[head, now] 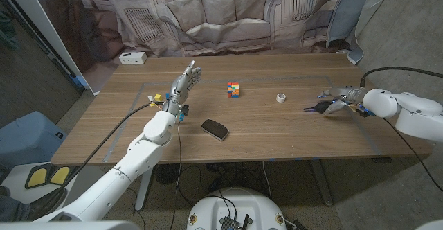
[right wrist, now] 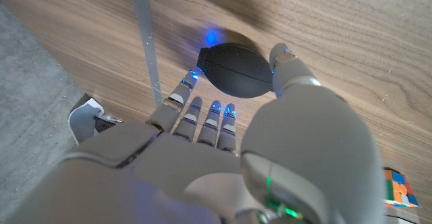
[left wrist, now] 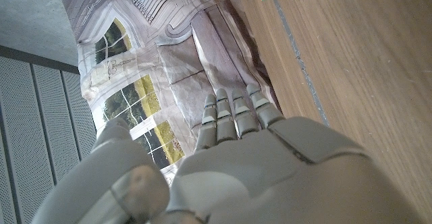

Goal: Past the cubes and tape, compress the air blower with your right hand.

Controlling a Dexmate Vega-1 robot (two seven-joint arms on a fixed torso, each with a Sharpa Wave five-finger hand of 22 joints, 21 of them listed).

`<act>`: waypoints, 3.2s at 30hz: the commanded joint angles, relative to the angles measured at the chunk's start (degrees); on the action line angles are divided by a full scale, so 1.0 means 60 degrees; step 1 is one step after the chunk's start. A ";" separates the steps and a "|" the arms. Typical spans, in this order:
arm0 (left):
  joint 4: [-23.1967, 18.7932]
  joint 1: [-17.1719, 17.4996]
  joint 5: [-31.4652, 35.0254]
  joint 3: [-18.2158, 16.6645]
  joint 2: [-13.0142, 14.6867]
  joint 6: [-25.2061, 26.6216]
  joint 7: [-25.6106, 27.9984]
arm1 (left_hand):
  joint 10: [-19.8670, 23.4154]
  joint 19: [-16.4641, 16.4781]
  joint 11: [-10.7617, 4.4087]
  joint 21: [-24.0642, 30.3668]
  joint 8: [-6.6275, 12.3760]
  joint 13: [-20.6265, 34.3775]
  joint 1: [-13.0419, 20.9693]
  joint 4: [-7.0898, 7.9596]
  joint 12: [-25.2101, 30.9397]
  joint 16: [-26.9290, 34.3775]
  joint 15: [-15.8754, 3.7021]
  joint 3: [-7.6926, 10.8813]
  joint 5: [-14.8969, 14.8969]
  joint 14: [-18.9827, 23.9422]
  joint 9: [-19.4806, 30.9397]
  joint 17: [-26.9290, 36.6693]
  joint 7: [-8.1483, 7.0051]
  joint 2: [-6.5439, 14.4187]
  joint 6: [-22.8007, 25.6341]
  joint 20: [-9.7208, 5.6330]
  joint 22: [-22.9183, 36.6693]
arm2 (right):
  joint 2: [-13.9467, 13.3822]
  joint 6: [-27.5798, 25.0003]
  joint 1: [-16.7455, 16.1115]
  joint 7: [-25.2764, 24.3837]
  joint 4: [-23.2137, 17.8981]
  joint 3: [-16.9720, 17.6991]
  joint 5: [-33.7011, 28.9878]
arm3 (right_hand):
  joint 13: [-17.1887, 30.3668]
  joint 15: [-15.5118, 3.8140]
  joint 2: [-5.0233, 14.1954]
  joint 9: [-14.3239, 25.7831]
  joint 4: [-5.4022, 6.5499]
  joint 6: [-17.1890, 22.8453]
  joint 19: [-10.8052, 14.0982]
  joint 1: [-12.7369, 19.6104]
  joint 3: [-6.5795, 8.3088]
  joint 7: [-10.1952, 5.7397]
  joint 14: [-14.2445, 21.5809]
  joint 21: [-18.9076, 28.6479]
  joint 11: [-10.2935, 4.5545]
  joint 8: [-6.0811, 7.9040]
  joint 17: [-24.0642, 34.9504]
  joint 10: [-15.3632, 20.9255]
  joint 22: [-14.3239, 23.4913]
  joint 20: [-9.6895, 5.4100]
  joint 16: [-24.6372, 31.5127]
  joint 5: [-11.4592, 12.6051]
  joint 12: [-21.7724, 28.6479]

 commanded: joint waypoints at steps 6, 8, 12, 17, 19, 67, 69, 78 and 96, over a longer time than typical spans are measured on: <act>-0.0089 0.0056 0.0028 -0.0010 0.0027 -0.0015 0.0022 | 0.0076 0.0123 0.0010 -0.0014 0.0010 0.0049 0.0021 -0.0030 -0.0016 -0.0002 -0.0005 -0.0014 -0.0001 0.0083 0.0046 0.0019 0.0023 0.0033 0.0103 -0.0013 0.0043 | 0.0190 0.0327 -0.0100 -0.0505 0.0283 -0.0123 -0.0373 | 0.0013 -0.0055 0.0028 0.0009 -0.0011 0.0345 0.0294 0.0413 0.0145 -0.0159 0.0385 0.0060 -0.0125 0.0113 0.0041 0.0369 0.0005 -0.0003 0.0126 0.0114 0.0046; -0.0109 0.0067 0.0040 -0.0017 0.0047 -0.0012 0.0022 | 0.0073 0.0125 0.0004 -0.0014 0.0007 0.0049 0.0020 -0.0031 -0.0019 -0.0002 -0.0004 -0.0015 -0.0002 0.0082 0.0045 0.0019 0.0016 0.0034 0.0097 -0.0014 0.0043 | 0.0200 0.0428 -0.0138 -0.0651 0.0335 -0.0132 -0.0446 | 0.0013 -0.0074 0.0026 0.0008 -0.0009 0.0409 0.0348 0.0453 0.0148 -0.0177 0.0457 0.0071 -0.0158 0.0131 0.0042 0.0441 0.0005 -0.0029 0.0147 0.0117 0.0058; -0.0126 0.0082 0.0018 -0.0029 0.0059 0.0000 0.0013 | 0.0067 0.0127 0.0012 -0.0015 0.0004 0.0049 0.0018 -0.0034 -0.0025 -0.0005 -0.0004 -0.0016 -0.0002 0.0080 0.0045 0.0019 0.0008 0.0037 0.0097 -0.0015 0.0043 | 0.0248 0.0450 -0.0160 -0.0747 0.0400 -0.0160 -0.0562 | 0.0012 -0.0124 0.0074 0.0007 -0.0013 0.0497 0.0403 0.0562 0.0183 -0.0205 0.0467 0.0075 -0.0163 0.0154 0.0048 0.0489 0.0005 -0.0073 0.0142 0.0130 0.0049; -0.0117 0.0087 -0.0001 -0.0038 0.0068 0.0014 0.0001 | 0.0069 0.0124 0.0016 -0.0017 0.0003 0.0050 0.0017 -0.0039 -0.0029 -0.0006 -0.0007 -0.0017 -0.0002 0.0082 0.0045 0.0019 0.0019 0.0039 0.0105 -0.0013 0.0042 | 0.0328 0.0466 -0.0175 -0.0815 0.0506 -0.0162 -0.0553 | 0.0011 -0.0192 0.0117 0.0003 -0.0008 0.0589 0.0541 0.0701 0.0210 -0.0222 0.0663 0.0100 -0.0186 0.0168 0.0054 0.0649 0.0005 -0.0089 0.0204 0.0139 0.0068; -0.0105 0.0082 -0.0018 -0.0044 0.0071 0.0014 -0.0016 | 0.0081 0.0124 0.0011 -0.0018 0.0001 0.0050 0.0017 -0.0041 -0.0026 -0.0007 -0.0007 -0.0018 -0.0002 0.0083 0.0045 0.0019 0.0016 0.0040 0.0103 -0.0013 0.0042 | 0.0358 0.0416 -0.0179 -0.0834 0.0520 -0.0169 -0.0577 | 0.0010 -0.0249 0.0134 0.0001 -0.0010 0.0712 0.0634 0.0794 0.0220 -0.0240 0.0774 0.0115 -0.0172 0.0201 0.0056 0.0770 0.0005 -0.0108 0.0234 0.0142 0.0087; 0.0391 -0.0346 -0.0201 0.0102 -0.0056 0.0049 -0.0354 | 0.0098 0.0131 0.0008 -0.0026 -0.0017 0.0053 0.0010 -0.0084 -0.0058 -0.0015 -0.0007 -0.0023 -0.0003 0.0095 0.0045 0.0018 -0.0007 0.0076 0.0119 -0.0012 0.0043 | 0.0845 0.0729 -0.0479 -0.2394 0.0957 -0.0091 -0.0710 | 0.0000 -0.1507 0.0858 -0.0041 0.0187 0.3923 0.3842 0.1918 -0.0253 -0.0456 0.4275 0.0917 -0.0352 0.0962 0.0418 0.3959 0.0105 -0.0838 0.1594 -0.0145 0.0439; 0.0403 -0.0355 -0.0207 0.0104 -0.0064 0.0053 -0.0351 | 0.0093 0.0138 0.0001 -0.0024 -0.0015 0.0053 0.0010 -0.0087 -0.0062 -0.0015 -0.0010 -0.0023 -0.0003 0.0098 0.0045 0.0018 -0.0006 0.0078 0.0126 0.0000 0.0043 | 0.0827 0.0644 -0.0535 -0.2452 0.0894 -0.0050 -0.0690 | 0.0000 -0.1503 0.0869 -0.0042 0.0188 0.3938 0.3900 0.1924 -0.0255 -0.0450 0.4304 0.0937 -0.0349 0.0958 0.0420 0.3968 0.0105 -0.0850 0.1598 -0.0151 0.0427; 0.0583 -0.0412 -0.0274 0.0124 -0.0124 -0.0034 -0.0442 | 0.0111 0.0141 -0.0005 -0.0024 -0.0016 0.0054 0.0010 -0.0094 -0.0060 -0.0012 0.0001 -0.0023 -0.0003 0.0108 0.0045 0.0018 -0.0001 0.0084 0.0129 0.0009 0.0043 | 0.0759 0.0479 -0.0760 -0.2637 0.0720 0.0144 -0.0407 | -0.0001 -0.1511 0.0894 -0.0045 0.0198 0.3969 0.4005 0.1929 -0.0291 -0.0422 0.4345 0.0967 -0.0279 0.0939 0.0455 0.4004 0.0103 -0.0861 0.1623 -0.0177 0.0399; 0.0863 -0.0567 -0.0380 0.0115 -0.0158 -0.0176 -0.0648 | 0.0112 0.0141 0.0000 -0.0027 -0.0020 0.0055 0.0018 -0.0113 -0.0070 -0.0015 -0.0001 -0.0017 -0.0003 0.0112 0.0045 0.0017 -0.0015 0.0105 0.0135 0.0012 0.0043 | 0.0766 0.0044 -0.1416 -0.3475 0.0268 0.0721 0.0425 | -0.0004 -0.1476 0.0970 -0.0052 0.0214 0.4094 0.4149 0.1942 -0.0328 -0.0319 0.4551 0.1001 -0.0192 0.0905 0.0491 0.4099 0.0103 -0.0839 0.1663 -0.0233 0.0330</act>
